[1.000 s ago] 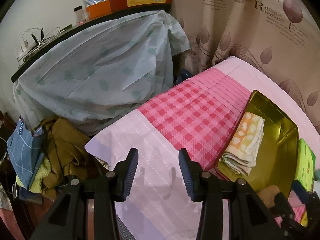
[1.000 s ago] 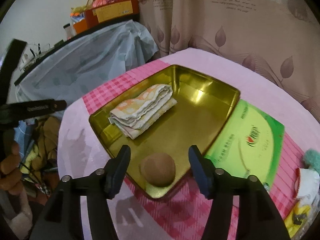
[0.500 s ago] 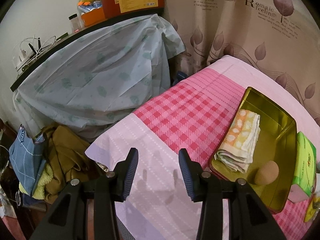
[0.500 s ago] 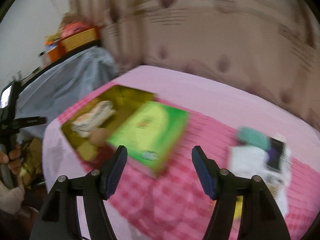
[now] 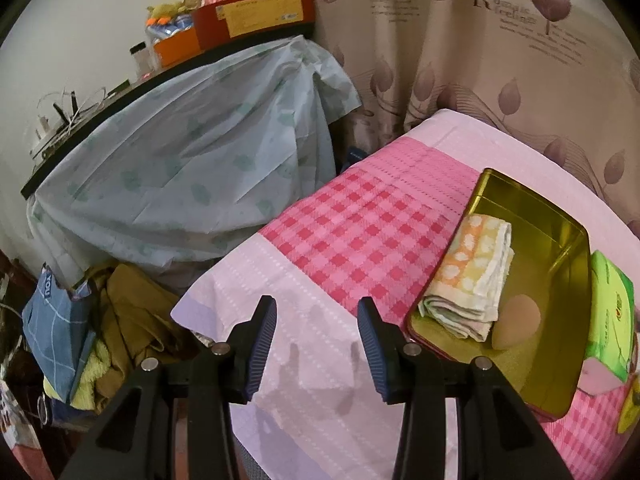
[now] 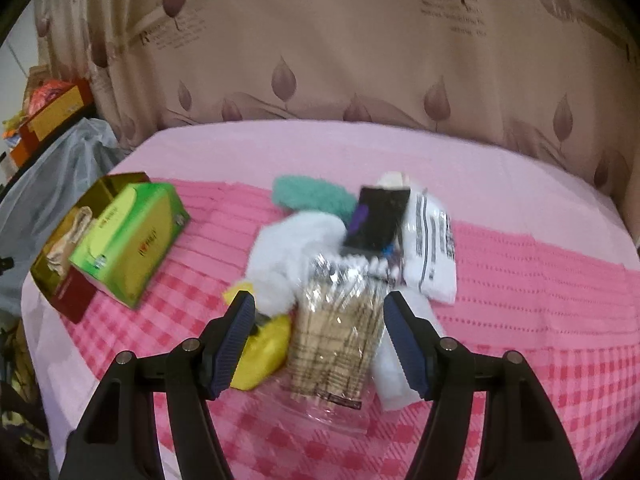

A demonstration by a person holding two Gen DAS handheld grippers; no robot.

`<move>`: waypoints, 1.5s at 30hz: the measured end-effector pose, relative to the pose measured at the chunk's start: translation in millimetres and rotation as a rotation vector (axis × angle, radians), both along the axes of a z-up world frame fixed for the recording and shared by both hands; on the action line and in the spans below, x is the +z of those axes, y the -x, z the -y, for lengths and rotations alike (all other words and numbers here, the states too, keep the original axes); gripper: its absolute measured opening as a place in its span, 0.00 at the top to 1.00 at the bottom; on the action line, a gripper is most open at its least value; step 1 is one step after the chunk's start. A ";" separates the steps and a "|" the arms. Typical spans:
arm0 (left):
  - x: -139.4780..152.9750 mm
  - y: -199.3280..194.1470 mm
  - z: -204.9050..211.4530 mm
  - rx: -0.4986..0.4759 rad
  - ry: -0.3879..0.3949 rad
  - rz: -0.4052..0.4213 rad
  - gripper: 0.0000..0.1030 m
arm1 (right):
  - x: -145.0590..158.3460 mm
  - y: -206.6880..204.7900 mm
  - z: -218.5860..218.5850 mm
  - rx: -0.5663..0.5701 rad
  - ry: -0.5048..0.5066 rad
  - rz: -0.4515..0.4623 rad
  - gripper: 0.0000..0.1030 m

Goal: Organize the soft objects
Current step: 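Reach the right gripper to the clear bag of cotton swabs and grasp it, then grasp and lift the yellow fur-hooded jacket with the left gripper while the right holds the swab bag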

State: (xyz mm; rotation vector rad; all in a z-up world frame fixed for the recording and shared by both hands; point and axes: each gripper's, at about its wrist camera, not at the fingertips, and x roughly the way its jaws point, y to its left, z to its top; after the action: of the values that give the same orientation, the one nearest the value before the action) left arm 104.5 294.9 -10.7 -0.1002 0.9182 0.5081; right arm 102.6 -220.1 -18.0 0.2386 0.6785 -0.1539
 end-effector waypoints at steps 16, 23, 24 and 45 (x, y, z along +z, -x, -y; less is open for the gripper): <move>8.0 6.6 78.8 -0.267 -0.127 0.063 0.54 | -41.1 -25.1 1.0 -0.037 0.080 -0.068 0.47; -0.9 13.3 154.5 -0.471 -0.054 0.053 0.53 | -42.3 -17.6 -3.9 -0.026 0.107 -0.050 0.64; -3.6 13.4 169.5 -0.508 -0.043 0.046 0.53 | -41.8 -14.6 -3.1 -0.025 0.103 -0.045 0.67; -38.4 10.5 368.4 -0.959 0.203 -0.097 0.48 | -11.7 92.8 22.6 -0.119 -0.092 0.072 0.73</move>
State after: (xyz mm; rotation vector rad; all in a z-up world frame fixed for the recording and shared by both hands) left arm 94.0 -73.4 -49.1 0.1829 0.9943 -0.4735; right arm 9.8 -242.7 -29.6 0.3720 0.6008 -0.2272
